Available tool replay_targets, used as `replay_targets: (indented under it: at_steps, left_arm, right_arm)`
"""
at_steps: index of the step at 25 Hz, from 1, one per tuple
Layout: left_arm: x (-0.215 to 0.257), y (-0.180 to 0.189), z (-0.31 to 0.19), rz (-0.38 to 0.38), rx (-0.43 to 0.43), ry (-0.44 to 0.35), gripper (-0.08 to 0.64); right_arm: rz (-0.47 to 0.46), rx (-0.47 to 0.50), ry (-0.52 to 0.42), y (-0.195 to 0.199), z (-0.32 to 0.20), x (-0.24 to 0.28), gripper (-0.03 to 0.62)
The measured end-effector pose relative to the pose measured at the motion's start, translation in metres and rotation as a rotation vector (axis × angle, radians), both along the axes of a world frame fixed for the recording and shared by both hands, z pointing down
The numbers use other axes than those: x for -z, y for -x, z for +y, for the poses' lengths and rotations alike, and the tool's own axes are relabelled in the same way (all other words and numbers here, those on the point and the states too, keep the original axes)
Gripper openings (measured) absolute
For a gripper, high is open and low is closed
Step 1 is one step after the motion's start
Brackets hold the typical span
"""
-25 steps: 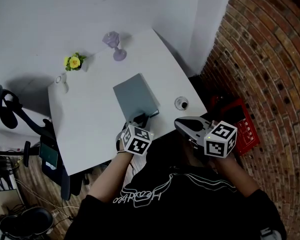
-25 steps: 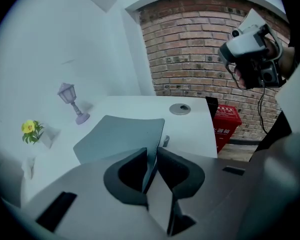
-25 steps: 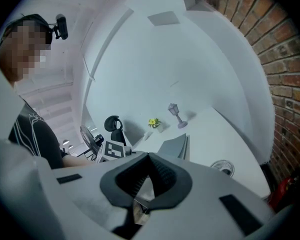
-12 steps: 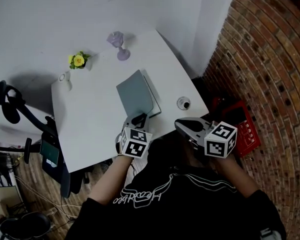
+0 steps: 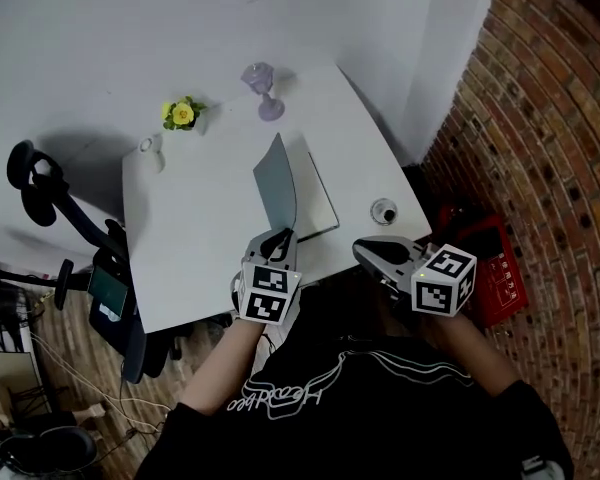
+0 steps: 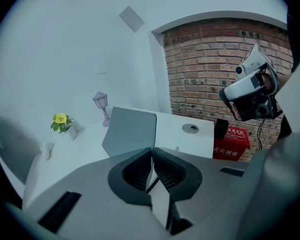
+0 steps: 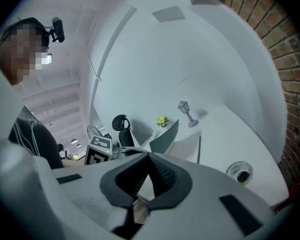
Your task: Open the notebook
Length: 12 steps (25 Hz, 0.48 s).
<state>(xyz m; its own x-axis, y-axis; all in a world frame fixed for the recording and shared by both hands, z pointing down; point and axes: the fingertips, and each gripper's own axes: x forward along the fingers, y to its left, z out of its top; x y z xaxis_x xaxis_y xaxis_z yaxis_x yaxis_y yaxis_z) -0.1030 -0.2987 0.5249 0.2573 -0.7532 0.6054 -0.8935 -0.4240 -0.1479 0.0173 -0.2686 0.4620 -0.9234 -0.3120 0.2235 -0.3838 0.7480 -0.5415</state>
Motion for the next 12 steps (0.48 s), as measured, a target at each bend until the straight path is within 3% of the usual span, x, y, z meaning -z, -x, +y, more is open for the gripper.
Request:
replay_targets:
  at_steps: [8,12]
  left_arm:
    - [0.01,0.031,0.015,0.058,0.11,-0.019,0.04]
    - [0.009,0.053,0.025,0.102,0.182,0.009,0.04]
  right_arm:
    - [-0.022,0.072,0.01,0.029,-0.002,0.0,0.003]
    - [-0.038,0.109,0.015,0.046,-0.002,-0.001,0.003]
